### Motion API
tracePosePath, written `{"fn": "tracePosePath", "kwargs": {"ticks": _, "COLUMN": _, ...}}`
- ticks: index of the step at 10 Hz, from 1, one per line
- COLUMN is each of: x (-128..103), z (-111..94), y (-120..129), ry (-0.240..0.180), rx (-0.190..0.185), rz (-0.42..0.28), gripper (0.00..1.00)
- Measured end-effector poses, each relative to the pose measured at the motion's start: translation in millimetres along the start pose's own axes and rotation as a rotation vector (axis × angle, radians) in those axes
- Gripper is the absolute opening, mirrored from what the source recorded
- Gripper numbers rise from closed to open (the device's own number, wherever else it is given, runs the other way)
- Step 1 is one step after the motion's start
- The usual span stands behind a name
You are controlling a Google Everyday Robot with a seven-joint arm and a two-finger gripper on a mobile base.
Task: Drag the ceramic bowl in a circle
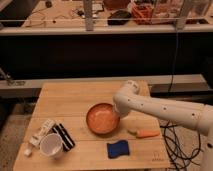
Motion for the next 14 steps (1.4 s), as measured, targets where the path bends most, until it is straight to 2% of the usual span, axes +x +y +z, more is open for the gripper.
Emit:
{"fn": "tracePosePath", "kwargs": {"ticks": 2, "x": 45.5, "z": 9.7, "y": 10.9, "ry": 0.016, "rx": 0.011, "rz": 0.031, "gripper": 0.0}}
{"fn": "tracePosePath", "kwargs": {"ticks": 3, "x": 56.7, "z": 13.1, "y": 24.4, "ry": 0.014, "rx": 0.006, "rz": 0.054, "gripper": 0.0}}
{"fn": "tracePosePath", "kwargs": {"ticks": 5, "x": 67.5, "z": 16.2, "y": 59.3, "ry": 0.012, "rx": -0.011, "rz": 0.112, "gripper": 0.0}}
{"fn": "tracePosePath", "kwargs": {"ticks": 6, "x": 64.4, "z": 14.9, "y": 75.2, "ry": 0.012, "rx": -0.017, "rz": 0.139, "gripper": 0.0}}
{"fn": "tracePosePath", "kwargs": {"ticks": 7, "x": 54.5, "z": 11.8, "y": 91.8, "ry": 0.01, "rx": -0.031, "rz": 0.168, "gripper": 0.0}}
{"fn": "tracePosePath", "kwargs": {"ticks": 9, "x": 19.1, "z": -2.7, "y": 112.1, "ry": 0.017, "rx": -0.052, "rz": 0.203, "gripper": 0.0}}
{"fn": "tracePosePath", "kwargs": {"ticks": 10, "x": -3.9, "z": -9.8, "y": 117.7, "ry": 0.014, "rx": -0.062, "rz": 0.211, "gripper": 0.0}}
{"fn": "tracePosePath", "kwargs": {"ticks": 11, "x": -41.4, "z": -20.7, "y": 123.4, "ry": 0.007, "rx": -0.074, "rz": 0.22, "gripper": 0.0}}
{"fn": "tracePosePath", "kwargs": {"ticks": 14, "x": -111.4, "z": -30.6, "y": 109.1, "ry": -0.011, "rx": -0.062, "rz": 0.18, "gripper": 0.0}}
